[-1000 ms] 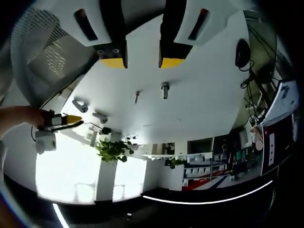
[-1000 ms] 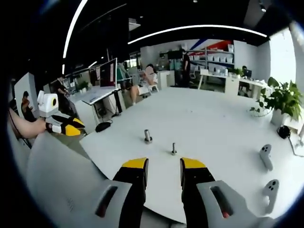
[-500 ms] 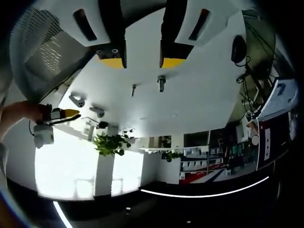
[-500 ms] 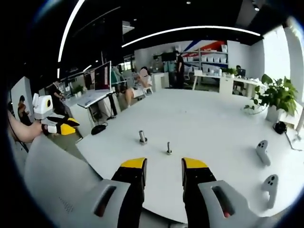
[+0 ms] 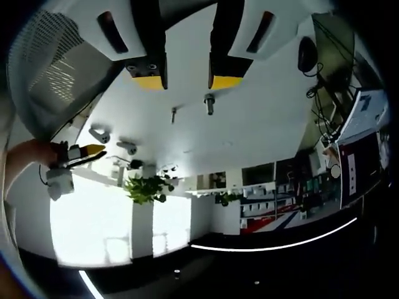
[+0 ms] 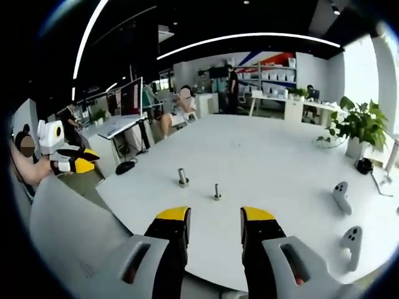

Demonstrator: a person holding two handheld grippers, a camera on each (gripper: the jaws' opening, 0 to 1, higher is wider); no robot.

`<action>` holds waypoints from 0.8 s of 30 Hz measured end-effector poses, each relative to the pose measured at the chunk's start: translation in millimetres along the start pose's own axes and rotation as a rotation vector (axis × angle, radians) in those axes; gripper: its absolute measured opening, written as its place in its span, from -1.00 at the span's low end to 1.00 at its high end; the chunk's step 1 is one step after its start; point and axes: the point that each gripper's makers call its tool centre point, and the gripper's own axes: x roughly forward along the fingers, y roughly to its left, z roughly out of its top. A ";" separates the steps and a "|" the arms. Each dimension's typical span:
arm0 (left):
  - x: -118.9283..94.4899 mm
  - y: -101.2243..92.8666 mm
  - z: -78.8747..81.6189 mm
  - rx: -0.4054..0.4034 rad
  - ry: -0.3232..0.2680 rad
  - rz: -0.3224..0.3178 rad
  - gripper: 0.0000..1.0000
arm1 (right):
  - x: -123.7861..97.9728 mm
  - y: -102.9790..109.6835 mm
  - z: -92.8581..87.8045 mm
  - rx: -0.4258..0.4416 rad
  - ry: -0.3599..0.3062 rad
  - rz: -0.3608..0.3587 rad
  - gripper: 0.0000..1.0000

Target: Place the washer onto the threaded stud by aligning its center hole with the stud, sliding it down to the base, and recovering from edge contact or off-axis alignment until the washer reaches the visible bottom stop.

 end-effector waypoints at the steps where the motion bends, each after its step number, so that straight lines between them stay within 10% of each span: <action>1: -0.2 -0.7 0.5 0.006 0.000 0.000 -0.52 | 0.0 -0.5 -0.3 0.009 0.000 -0.002 -0.31; 24: -0.2 3.4 -0.1 -0.038 -0.003 0.013 -0.57 | 3.6 -3.6 -13.1 0.029 0.057 0.006 -0.31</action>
